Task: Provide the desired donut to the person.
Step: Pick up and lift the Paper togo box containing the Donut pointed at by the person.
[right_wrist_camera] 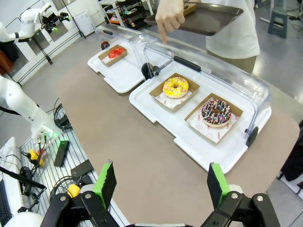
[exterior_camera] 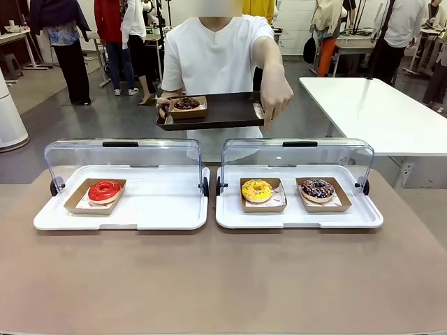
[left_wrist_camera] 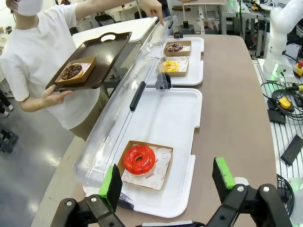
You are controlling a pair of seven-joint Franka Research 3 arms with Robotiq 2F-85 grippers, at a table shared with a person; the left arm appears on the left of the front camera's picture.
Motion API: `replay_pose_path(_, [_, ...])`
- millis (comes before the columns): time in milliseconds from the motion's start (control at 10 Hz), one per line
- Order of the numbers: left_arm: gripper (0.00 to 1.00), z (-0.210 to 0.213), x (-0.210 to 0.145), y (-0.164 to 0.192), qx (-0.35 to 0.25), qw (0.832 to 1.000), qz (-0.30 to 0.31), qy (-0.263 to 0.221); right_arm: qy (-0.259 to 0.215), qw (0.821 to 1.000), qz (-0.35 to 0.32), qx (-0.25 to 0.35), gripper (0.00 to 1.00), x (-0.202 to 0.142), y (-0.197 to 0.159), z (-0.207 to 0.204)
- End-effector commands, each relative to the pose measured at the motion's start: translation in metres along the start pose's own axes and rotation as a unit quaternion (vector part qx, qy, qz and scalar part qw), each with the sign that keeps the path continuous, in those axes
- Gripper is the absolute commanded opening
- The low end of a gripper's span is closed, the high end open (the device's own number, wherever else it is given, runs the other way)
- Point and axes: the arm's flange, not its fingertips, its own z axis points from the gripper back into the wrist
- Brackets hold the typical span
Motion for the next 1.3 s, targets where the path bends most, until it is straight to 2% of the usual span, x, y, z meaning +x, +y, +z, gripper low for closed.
replay_pose_path(0, [1.00, 0.001, 0.000, -0.001, 0.000, 1.000, 0.000, 0.001, 0.000, 1.000, 0.000, 0.000, 1.00, -0.001, 0.001, -0.001])
replay_pose_path(900, [1.00, 0.001, 0.000, -0.001, 0.000, 1.000, 0.000, 0.001, 0.000, 1.000, 0.000, 0.000, 1.00, 0.000, 0.000, 0.000])
replay_pose_path(1000, [1.00, 0.001, 0.000, -0.001, 0.000, 1.000, 0.000, 0.001, 0.041, 0.996, 0.070, 0.041, 1.00, 0.020, 0.013, 0.001])
replay_pose_path(1100, [1.00, 0.001, 0.000, -0.001, 0.000, 1.000, 0.000, 0.001, 0.083, 0.992, 0.091, 0.015, 1.00, 0.047, 0.026, -0.003])
replay_pose_path(1200, [1.00, 0.001, 0.000, -0.001, 0.000, 1.000, 0.000, 0.001, 0.154, 0.983, 0.098, 0.027, 1.00, 0.077, 0.041, -0.017])
